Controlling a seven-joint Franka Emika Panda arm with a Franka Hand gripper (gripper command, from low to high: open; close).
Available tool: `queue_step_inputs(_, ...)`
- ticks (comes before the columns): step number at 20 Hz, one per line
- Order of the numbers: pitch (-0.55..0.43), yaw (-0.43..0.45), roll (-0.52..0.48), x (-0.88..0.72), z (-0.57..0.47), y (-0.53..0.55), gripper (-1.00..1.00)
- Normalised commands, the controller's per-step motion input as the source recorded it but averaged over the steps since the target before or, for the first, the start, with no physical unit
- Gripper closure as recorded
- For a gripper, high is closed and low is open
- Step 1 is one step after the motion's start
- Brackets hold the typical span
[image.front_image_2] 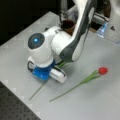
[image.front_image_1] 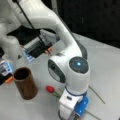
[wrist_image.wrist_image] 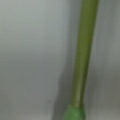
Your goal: Flower insertion into a vase
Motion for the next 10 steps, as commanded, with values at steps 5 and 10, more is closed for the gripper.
queue_step_inputs(5,-0.086,0.014,-0.071,0.02,-0.01,0.08,1.00)
queue_step_inputs(10,-0.083,0.011,-0.055,0.02,-0.01,0.08,1.00)
